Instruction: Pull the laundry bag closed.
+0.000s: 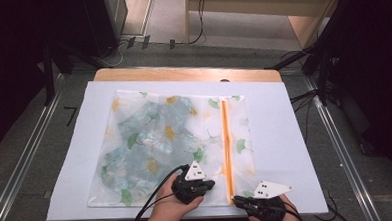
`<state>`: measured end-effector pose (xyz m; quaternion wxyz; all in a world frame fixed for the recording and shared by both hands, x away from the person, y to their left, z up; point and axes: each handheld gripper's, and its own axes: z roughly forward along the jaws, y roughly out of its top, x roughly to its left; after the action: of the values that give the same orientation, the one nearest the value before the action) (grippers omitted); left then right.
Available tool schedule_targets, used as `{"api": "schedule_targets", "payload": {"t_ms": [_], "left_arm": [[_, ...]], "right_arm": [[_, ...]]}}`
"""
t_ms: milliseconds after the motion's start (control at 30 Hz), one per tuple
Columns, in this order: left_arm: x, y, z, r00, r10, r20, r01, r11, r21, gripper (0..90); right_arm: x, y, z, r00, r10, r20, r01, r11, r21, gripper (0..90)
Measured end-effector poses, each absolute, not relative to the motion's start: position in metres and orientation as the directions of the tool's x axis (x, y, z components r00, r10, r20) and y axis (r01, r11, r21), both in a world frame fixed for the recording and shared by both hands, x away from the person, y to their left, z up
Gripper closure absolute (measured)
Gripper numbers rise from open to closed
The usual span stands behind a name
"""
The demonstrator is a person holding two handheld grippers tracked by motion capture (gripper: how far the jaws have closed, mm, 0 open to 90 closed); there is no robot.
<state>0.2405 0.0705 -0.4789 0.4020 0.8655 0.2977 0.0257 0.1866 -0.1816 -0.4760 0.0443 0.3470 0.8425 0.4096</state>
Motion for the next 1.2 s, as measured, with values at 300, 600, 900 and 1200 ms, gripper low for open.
{"api": "schedule_targets", "payload": {"t_ms": [300, 600, 900, 1200], "left_arm": [[0.239, 0.070, -0.478, 0.823, 0.534, -0.193, 0.492, -0.503, 0.711, 90.0], [0.231, 0.062, -0.478, 0.847, 0.494, -0.197, 0.474, -0.531, 0.702, 90.0], [0.219, 0.047, -0.480, 0.862, 0.439, -0.252, 0.477, -0.537, 0.696, 89.8], [0.214, 0.043, -0.480, 0.876, 0.438, -0.204, 0.442, -0.557, 0.703, 90.0]], "right_arm": [[0.190, -0.183, -0.474, -0.745, 0.630, 0.221, 0.559, 0.408, 0.722, 90.0], [0.192, -0.183, -0.474, -0.733, 0.636, 0.241, 0.575, 0.391, 0.719, 90.0], [0.193, -0.182, -0.475, -0.734, 0.635, 0.242, 0.581, 0.402, 0.708, 90.0], [0.194, -0.179, -0.474, -0.730, 0.643, 0.231, 0.583, 0.409, 0.702, 90.0]]}}
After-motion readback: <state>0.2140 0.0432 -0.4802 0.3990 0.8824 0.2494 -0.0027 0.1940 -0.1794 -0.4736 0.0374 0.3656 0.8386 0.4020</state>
